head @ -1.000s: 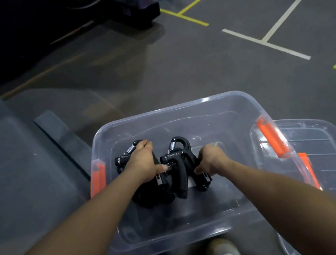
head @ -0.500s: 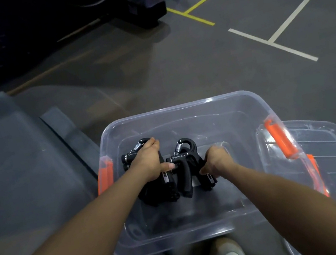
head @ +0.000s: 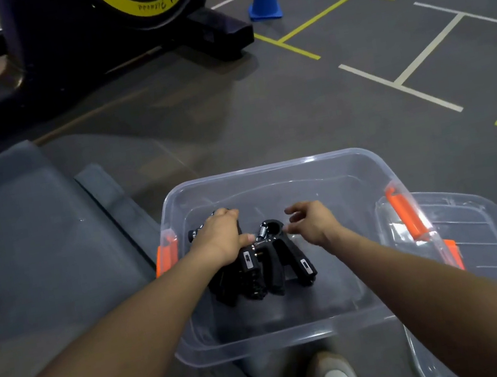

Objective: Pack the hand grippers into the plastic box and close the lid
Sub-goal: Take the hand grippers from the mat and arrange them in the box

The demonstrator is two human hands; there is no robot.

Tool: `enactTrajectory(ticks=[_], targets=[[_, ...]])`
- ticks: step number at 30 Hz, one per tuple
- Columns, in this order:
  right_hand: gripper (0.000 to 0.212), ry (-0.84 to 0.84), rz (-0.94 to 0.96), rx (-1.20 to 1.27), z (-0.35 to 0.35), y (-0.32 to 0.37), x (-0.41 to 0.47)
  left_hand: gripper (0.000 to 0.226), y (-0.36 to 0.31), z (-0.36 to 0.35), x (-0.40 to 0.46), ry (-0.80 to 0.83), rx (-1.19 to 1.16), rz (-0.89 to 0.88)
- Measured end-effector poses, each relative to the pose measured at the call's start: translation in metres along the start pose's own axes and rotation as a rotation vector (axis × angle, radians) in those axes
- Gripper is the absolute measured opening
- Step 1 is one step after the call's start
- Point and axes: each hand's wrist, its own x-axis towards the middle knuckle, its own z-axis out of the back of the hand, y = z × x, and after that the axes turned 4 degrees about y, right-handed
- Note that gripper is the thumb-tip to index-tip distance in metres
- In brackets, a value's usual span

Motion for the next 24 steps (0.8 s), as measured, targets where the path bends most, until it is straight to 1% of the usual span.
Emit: enactTrajectory(ticks=[3,7,11,15,20,22,24], targets=[[0.041,-0.004,0.075,0.032,-0.001,0.030,-0.015,0.048,-0.001,0.016,-0.019,-0.084,-0.031,0.021],[0.041,0.063,0.214,0.025,-0.016,0.079,-0.043,0.049,0.011,0.046,-0.060,-0.191,-0.090,0.087],[0.042,0.133,0.344,-0.004,-0.042,0.132,-0.080,0.049,0.047,0.083,-0.118,-0.303,-0.113,0.183],[0.046,0.212,0.469,-0.101,-0.083,0.183,-0.119,0.048,0.088,0.112,-0.177,-0.373,-0.140,0.291],[0.041,0.303,0.522,-0.167,-0.152,0.225,-0.163,0.043,0.147,0.115,-0.240,-0.457,-0.231,0.414],[0.039,0.368,0.498,-0.165,-0.188,0.230,-0.172,0.039,0.176,0.103,-0.259,-0.471,-0.275,0.468],[0.038,0.426,0.469,-0.178,-0.226,0.228,-0.174,0.042,0.207,0.087,-0.274,-0.467,-0.294,0.516]])
